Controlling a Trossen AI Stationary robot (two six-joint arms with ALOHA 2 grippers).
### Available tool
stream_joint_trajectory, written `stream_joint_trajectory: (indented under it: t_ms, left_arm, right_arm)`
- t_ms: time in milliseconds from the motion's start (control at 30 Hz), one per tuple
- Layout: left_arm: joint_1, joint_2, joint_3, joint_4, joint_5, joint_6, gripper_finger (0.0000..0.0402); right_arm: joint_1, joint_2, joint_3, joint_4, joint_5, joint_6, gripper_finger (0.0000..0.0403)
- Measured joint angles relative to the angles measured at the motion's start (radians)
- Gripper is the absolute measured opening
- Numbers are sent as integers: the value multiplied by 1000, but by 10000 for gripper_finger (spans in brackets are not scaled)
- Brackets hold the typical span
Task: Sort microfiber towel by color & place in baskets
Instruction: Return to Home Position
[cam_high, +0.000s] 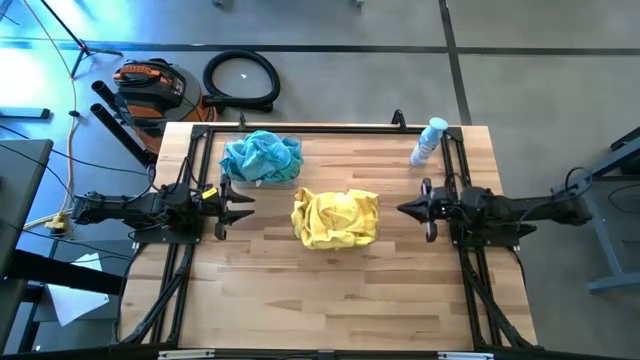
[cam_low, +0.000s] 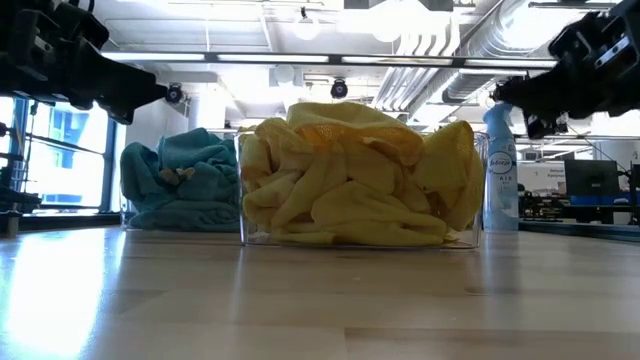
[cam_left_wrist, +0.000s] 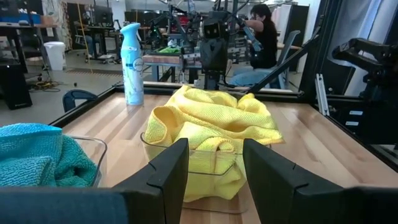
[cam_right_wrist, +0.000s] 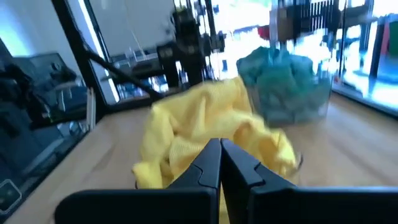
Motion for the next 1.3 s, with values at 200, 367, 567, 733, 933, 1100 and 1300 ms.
stream_joint_trajectory:
  t_ms: [200,367,567,733,933,1100,1300]
  left_arm:
    - [0,0,0,0,0,0,142]
    - [0,0,0,0,0,0,142]
    - [0,0,0,0,1,0,142]
    - [0,0,1,0,1,0,142]
    - [0,0,1,0,1,0,142]
    - [0,0,1,0,1,0,142]
    - [0,0,1,0,1,0,142]
  right_arm:
    - [0,-128,0,-25,-10,-82,0]
    - [0,-163,0,-95,-16,-152,0]
    - [0,-161,0,-96,-12,-148,0]
    - [0,-161,1,-96,-9,-92,0]
    - [0,-161,1,-97,-9,-56,0]
    - [0,-161,2,-98,-9,-62,0]
    - [0,-161,2,-98,-9,-64,0]
